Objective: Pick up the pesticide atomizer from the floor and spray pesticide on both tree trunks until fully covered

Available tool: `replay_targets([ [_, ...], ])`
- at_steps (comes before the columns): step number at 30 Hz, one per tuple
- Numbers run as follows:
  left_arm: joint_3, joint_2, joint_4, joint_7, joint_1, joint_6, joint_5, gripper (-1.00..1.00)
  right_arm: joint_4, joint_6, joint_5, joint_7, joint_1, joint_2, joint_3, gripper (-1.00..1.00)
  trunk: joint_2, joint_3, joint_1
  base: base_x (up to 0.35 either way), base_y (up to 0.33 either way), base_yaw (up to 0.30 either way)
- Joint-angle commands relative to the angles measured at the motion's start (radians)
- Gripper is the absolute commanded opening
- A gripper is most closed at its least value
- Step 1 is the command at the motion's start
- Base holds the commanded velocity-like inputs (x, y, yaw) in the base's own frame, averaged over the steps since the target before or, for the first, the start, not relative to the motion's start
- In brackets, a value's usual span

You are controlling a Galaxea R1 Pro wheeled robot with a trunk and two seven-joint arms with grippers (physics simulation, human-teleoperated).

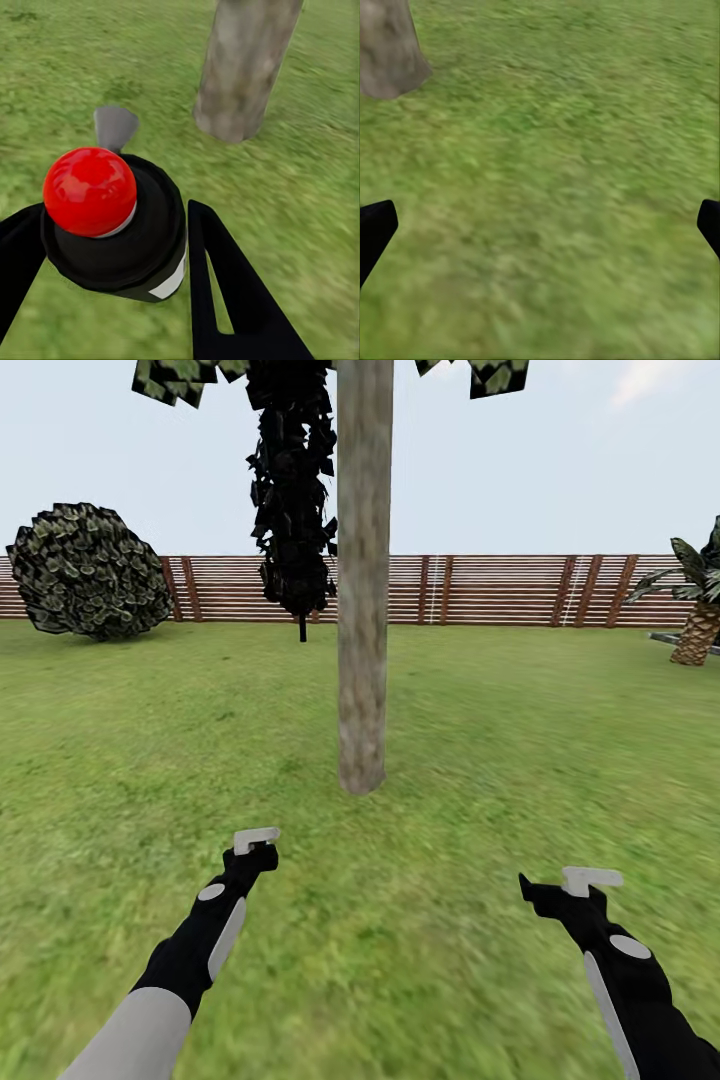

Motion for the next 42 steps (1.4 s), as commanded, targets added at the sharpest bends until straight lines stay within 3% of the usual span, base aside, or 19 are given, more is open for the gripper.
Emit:
replay_targets([
  [1,0.0,0.0,0.0,0.0,0.0,0.0,0.0,-1.0,0.0,0.0,0.0,0.0,0.0,0.0,0.0,1.0,0.0,0.0,0.0,0.126,0.0,0.0],
  [25,-0.001,0.002,-0.002,-0.003,0.0,0.0,-0.002,-1.0,0.003,0.001,-0.003,0.001,0.0,-0.002,0.002,1.0,0.0,0.0,0.0,0.025,0.0,0.0],
  [32,0.0,0.026,-0.003,-0.007,0.0,0.003,-0.015,-1.0,0.002,0.0,0.004,-0.001,0.0,-0.001,0.005,1.0,0.0,0.0,0.0,0.0,0.0,0.0],
  [37,0.0,0.067,-0.027,-0.032,-0.001,0.056,-0.066,-1.0,0.002,0.001,0.018,0.001,0.0,-0.018,0.001,1.0,0.0,0.0,0.0,0.0,0.0,0.0],
  [39,0.0,0.076,-0.043,-0.087,-0.002,0.08,-0.111,-1.0,0.003,0.001,0.018,0.003,0.0,-0.042,0.0,1.0,0.0,0.0,0.0,0.0,0.0,0.0],
  [41,0.0,0.078,-0.047,-0.106,-0.002,0.084,-0.125,-1.0,0.004,0.001,0.017,0.006,0.0,-0.046,0.001,1.0,0.0,0.0,0.0,0.0,0.0,0.0],
  [42,0.0,0.08,-0.057,-0.163,-0.002,0.09,-0.159,-1.0,0.006,0.001,0.016,0.03,0.0,-0.056,0.002,1.0,0.0,0.0,0.0,0.0,0.0,0.0],
])
